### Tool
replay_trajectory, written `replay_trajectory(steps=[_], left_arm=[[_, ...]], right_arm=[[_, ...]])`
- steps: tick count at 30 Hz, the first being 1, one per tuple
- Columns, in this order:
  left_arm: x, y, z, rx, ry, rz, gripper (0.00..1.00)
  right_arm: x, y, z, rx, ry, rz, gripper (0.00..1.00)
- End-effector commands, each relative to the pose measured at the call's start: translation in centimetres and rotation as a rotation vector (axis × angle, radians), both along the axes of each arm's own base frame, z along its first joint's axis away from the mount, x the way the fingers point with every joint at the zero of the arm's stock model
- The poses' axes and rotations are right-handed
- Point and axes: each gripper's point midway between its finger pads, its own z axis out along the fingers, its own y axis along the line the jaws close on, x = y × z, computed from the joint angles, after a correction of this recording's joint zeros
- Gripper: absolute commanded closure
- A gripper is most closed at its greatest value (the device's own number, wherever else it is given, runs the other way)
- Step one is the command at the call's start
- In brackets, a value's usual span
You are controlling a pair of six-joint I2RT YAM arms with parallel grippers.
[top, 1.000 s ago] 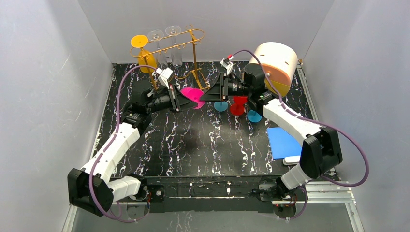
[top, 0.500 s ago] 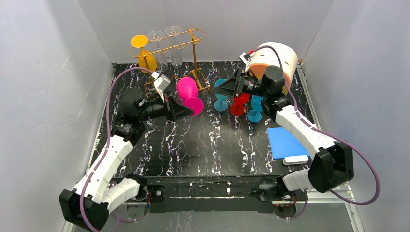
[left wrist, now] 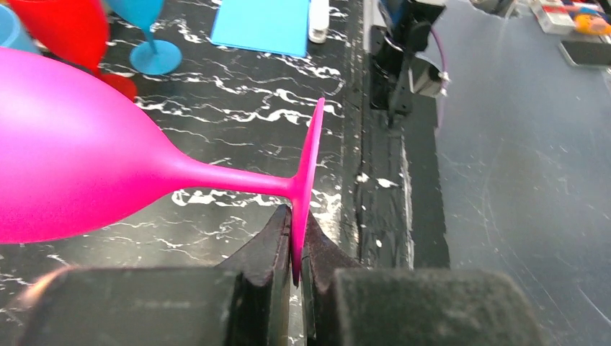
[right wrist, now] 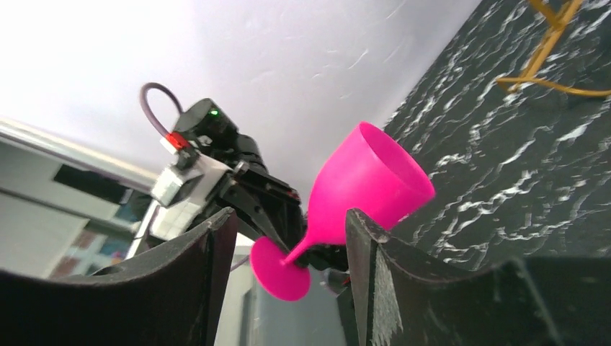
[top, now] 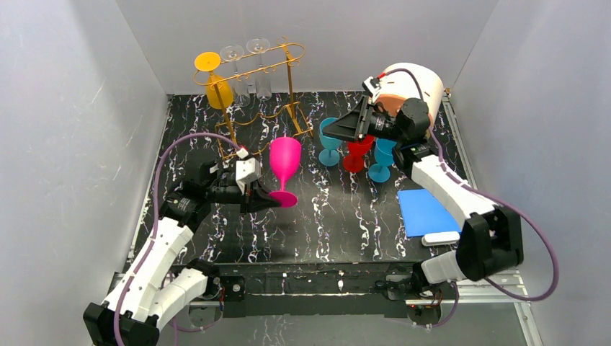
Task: Take the wine glass off the wine glass rack
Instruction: Place the wine glass at the center of the board.
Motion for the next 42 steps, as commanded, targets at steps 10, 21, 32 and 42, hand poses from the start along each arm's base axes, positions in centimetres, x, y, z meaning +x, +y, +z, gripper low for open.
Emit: replay_trajectory(steps=[10, 21, 32, 42], left_arm=[[-3.7, 0.3, 0.3, -0.012, -0.08, -0.227, 1.0], [-4.5, 0.8, -2.0, 0.025, -0.12, -0.297, 1.0], [-4.5, 1.3, -2.7, 0.082, -0.114, -0.297, 1.0], [-3.7, 1.4, -3.3, 0.115, -0.136, -0.276, 1.0]], right_arm=[[0.4, 3.0, -1.6, -0.134, 0.092, 0.115, 0.3], [-2.1, 4.7, -2.3, -0.155, 0.043, 0.275, 0.33], [-3.0, 5.3, -4.2, -0.218, 0.091, 0.368, 0.36], [-4.5, 6.2, -4.4, -0.224, 0.135, 0.46, 0.41]])
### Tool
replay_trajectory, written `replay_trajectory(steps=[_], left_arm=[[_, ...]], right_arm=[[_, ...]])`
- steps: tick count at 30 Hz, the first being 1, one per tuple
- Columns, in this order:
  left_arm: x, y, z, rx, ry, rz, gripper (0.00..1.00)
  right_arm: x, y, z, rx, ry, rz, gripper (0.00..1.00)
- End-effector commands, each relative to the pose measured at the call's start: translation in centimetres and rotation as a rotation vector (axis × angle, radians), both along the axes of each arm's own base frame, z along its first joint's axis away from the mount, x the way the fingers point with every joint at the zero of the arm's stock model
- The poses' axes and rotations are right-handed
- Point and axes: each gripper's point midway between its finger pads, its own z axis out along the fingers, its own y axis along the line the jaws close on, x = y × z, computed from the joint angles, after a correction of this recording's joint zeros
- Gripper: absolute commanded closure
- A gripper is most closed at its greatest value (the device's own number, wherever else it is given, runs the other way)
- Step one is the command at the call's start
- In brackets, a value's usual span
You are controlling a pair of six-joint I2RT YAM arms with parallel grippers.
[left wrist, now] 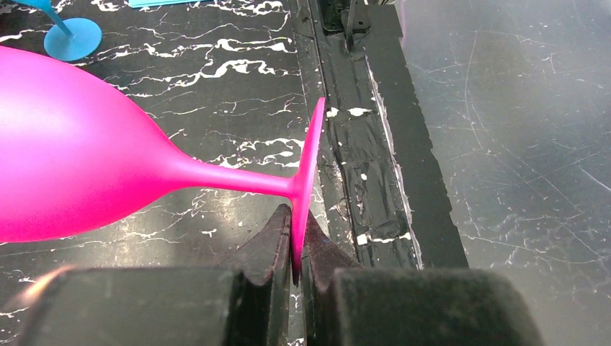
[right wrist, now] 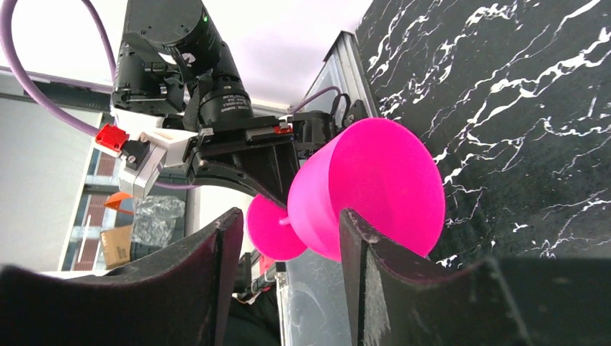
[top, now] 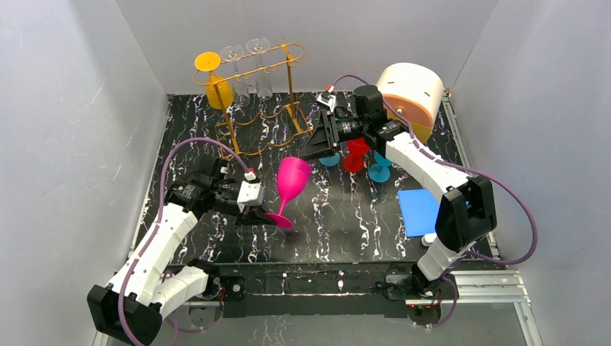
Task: Take the wine glass off the wine glass rack
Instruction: Place the wine glass at the center of the board.
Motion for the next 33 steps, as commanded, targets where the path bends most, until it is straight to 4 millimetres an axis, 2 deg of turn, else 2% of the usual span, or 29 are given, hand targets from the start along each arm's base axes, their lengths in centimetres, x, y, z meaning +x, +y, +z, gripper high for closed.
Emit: replay_trajectory(steps=[1, 10, 18, 24, 30, 33], left_arm=[[0.3, -0.1, 1.0, -0.017, -0.044, -0.005, 1.0], [0.5, 0.1, 1.4, -0.012, -0.076, 0.011, 1.0], [1.0, 0.5, 0.9, 0.035, -0.092, 0.04, 1.0], [1.6, 0.3, 1.1, 0.026, -0.114, 0.046, 1.0], [1.6, 0.1, 1.7, 0.008, -0.116, 0.039, 1.0], [1.7, 0.2, 1.8, 0.011, -0.125, 0.043, 1.0]], right_arm=[[-1.6, 0.9, 1.5, 0.034, -0.023, 0.105, 0.43], [-1.9, 1.4, 1.2, 0.018, -0.003, 0.132, 0.5], [-2.7, 0.8, 1.7, -0.029, -0.008, 0.194, 0.49], [-3.4, 1.4, 1.1, -0.047, 0.041, 0.232, 0.5], [-3.2, 1.8, 1.0, -0.051, 0.058, 0.241, 0.42], [-2.9, 1.9, 0.8, -0.056, 0.066, 0.237, 0.41]])
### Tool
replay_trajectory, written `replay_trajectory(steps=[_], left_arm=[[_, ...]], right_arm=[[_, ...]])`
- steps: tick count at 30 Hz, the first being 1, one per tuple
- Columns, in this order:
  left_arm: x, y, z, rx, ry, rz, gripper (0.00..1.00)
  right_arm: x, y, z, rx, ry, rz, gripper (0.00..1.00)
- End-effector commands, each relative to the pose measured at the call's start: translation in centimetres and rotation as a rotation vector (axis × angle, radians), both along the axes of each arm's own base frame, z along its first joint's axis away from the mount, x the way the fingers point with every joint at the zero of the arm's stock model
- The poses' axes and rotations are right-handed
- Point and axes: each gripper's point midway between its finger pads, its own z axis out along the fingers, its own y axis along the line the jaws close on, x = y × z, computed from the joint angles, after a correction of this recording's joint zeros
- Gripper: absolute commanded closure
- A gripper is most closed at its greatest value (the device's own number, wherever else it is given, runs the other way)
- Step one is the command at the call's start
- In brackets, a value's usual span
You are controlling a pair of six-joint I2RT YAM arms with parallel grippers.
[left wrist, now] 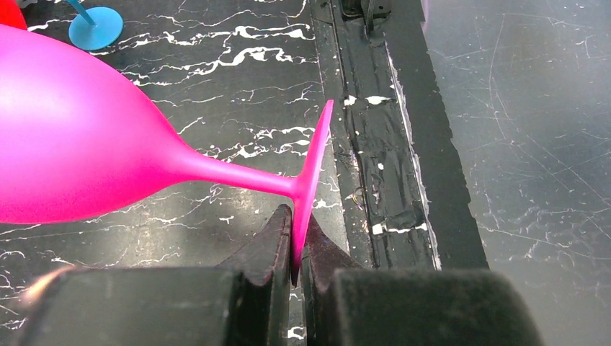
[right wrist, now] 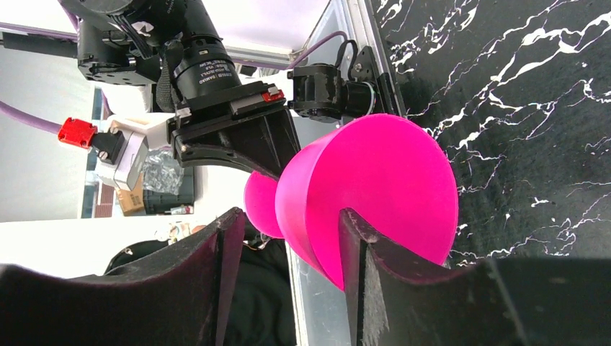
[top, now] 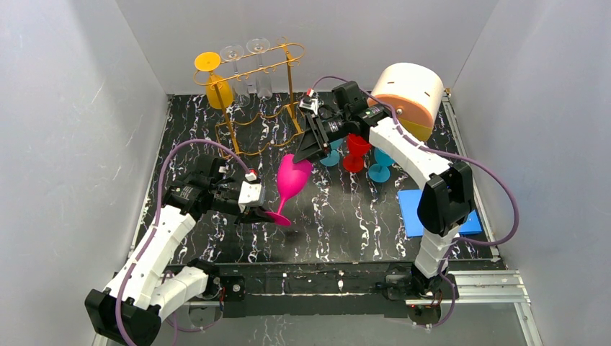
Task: Take the wine glass off the wine glass rack
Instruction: Place the wine glass at the center of the board.
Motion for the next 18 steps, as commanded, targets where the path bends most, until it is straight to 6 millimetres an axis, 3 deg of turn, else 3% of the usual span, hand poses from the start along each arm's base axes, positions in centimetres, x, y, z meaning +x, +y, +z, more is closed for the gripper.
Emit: replay_trajectory(steps=[1, 7, 15, 18], left_arm=[[1.0, -0.2, 1.5, -0.019, -0.07, 0.009, 1.0], [1.5, 0.5, 0.5, 0.044, -0.056, 0.064, 1.0], [2.2, 1.4, -1.4, 0.099, -0.062, 0.14, 1.0], [2.3, 1.2, -1.2, 0.086, -0.068, 0.136, 1.0]], right_arm=[[-1.3, 0.1, 1.8, 0.031, 0.017, 0.054, 0.41], [-1.2, 0.5, 1.4, 0.026, 0.028, 0.06, 0.56], [-2.1, 0.4, 3.1, 0.108, 0.011, 0.113, 0.52], [-2.9, 0.3, 3.5, 0.128, 0.011, 0.144, 0.53]])
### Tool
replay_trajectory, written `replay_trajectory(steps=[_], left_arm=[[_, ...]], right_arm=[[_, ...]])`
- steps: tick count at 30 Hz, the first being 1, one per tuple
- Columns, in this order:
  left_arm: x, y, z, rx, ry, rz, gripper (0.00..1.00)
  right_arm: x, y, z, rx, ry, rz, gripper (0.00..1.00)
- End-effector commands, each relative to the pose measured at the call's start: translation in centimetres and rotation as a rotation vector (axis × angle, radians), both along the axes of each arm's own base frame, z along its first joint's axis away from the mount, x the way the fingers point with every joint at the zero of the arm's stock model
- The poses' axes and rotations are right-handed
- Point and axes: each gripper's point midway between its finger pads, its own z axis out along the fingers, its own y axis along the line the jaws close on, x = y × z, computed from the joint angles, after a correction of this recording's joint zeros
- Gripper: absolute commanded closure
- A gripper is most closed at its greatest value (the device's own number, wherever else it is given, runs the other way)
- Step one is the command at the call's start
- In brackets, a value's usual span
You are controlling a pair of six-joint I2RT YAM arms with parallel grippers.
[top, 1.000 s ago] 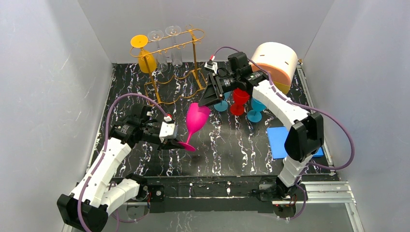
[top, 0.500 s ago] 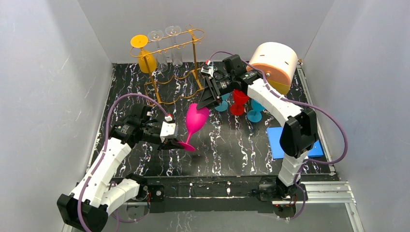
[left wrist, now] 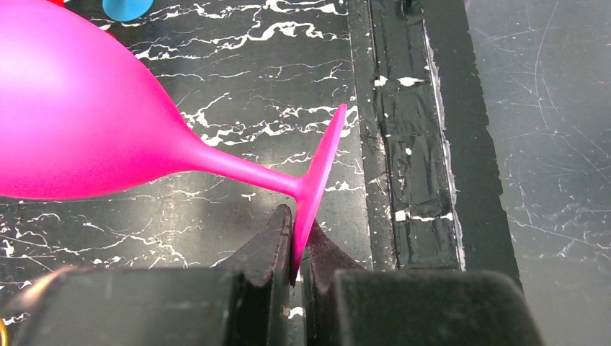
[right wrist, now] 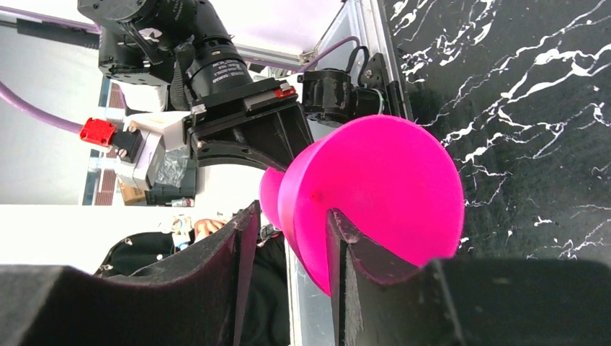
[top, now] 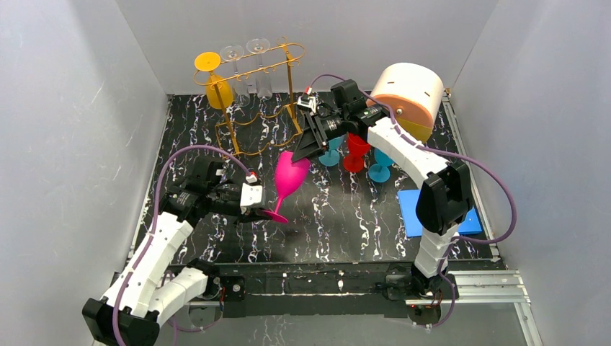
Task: Take the wine glass off the wine glass rack
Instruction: Place the wine glass at the center of the board.
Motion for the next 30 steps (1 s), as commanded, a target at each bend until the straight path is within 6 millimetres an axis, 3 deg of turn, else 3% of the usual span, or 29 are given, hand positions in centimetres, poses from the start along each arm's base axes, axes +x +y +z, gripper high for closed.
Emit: replay_trajectory(steps=[1, 11, 17, 22, 27, 30], left_arm=[[1.3, 0.3, -0.4, 0.021, -0.02, 0.056, 1.0], [1.8, 0.2, 0.3, 0.018, -0.047, 0.064, 1.0], [1.7, 0.2, 0.5, 0.013, -0.048, 0.067, 1.0], [2.1, 0.2, 0.8, 0.007, -0.072, 0.081, 1.0], [2.7, -0.3, 0.9, -0.021, -0.077, 0.086, 1.0], [3.4, -0.6, 0.8, -0.039, -0.069, 0.1, 1.0]], right_arm=[[-3.3, -0.2, 3.2, 0.095, 0.012, 0.128, 0.53], [-3.3, -0.1, 2.9, 0.078, 0.026, 0.131, 0.71], [-3.7, -0.3, 3.3, 0.094, 0.038, 0.154, 0.69], [-4.3, -0.7, 4.0, 0.132, 0.035, 0.183, 0.6], [-4.8, -0.8, 4.3, 0.143, 0.038, 0.195, 0.83], [-4.8, -0.9, 4.3, 0.138, 0.039, 0.189, 0.92]])
